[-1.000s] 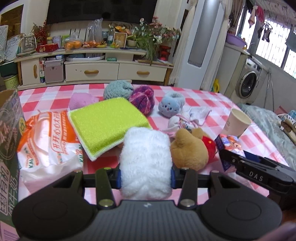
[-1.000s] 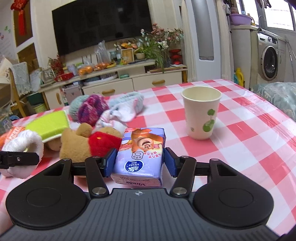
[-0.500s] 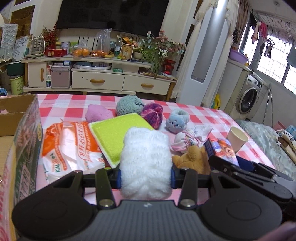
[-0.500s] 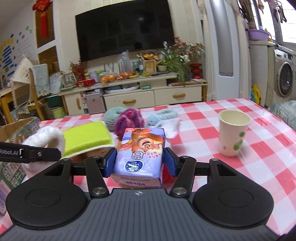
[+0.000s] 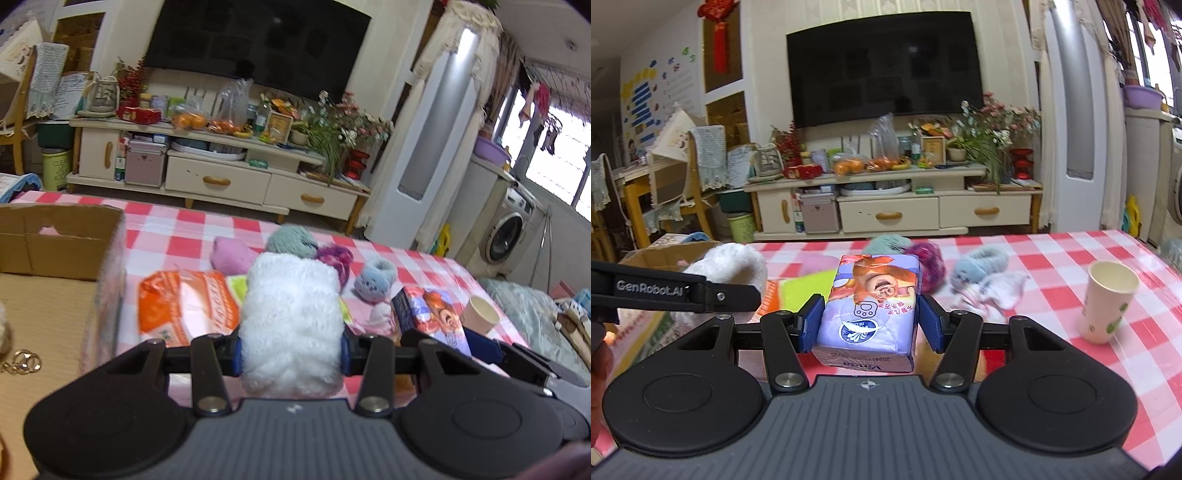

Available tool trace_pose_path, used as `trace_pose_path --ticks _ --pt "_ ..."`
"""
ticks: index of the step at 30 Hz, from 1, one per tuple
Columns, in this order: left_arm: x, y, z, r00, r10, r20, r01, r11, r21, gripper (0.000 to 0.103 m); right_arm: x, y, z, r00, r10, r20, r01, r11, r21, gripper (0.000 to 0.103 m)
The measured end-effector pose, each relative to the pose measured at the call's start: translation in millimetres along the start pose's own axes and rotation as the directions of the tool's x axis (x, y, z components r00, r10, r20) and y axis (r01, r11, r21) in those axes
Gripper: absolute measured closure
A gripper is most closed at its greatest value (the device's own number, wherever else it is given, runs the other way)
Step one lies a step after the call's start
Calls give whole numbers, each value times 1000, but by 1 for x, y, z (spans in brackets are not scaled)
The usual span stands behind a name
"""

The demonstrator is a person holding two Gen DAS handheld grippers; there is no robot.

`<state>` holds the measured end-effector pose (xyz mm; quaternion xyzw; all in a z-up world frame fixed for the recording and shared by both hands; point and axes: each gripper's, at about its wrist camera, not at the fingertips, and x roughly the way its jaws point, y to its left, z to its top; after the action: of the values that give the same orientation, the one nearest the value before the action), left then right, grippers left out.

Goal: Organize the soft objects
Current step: 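Carry tissue pack and fluffy roll into the box and open both tools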

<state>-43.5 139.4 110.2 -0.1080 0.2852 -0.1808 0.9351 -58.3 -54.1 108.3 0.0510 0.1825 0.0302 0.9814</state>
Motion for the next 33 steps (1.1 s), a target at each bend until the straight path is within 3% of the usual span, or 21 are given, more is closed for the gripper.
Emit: trace_pose_path --ticks 10,18,25,33 --pt "-27 35 15 996 54 75 -48 996 -78 60 3 43 15 995 102 17 -101 993 -61 34" --pt "-49 79 28 976 178 128 -155 973 -169 59 9 95 24 974 228 6 -225 966 -124 34" --pt "-53 115 33 951 290 106 -256 931 -259 59 13 135 26 939 342 -46 -344 922 -176 34" --pt "-51 134 33 930 362 57 -333 900 -282 57 17 159 18 917 379 -122 -397 897 -194 32"
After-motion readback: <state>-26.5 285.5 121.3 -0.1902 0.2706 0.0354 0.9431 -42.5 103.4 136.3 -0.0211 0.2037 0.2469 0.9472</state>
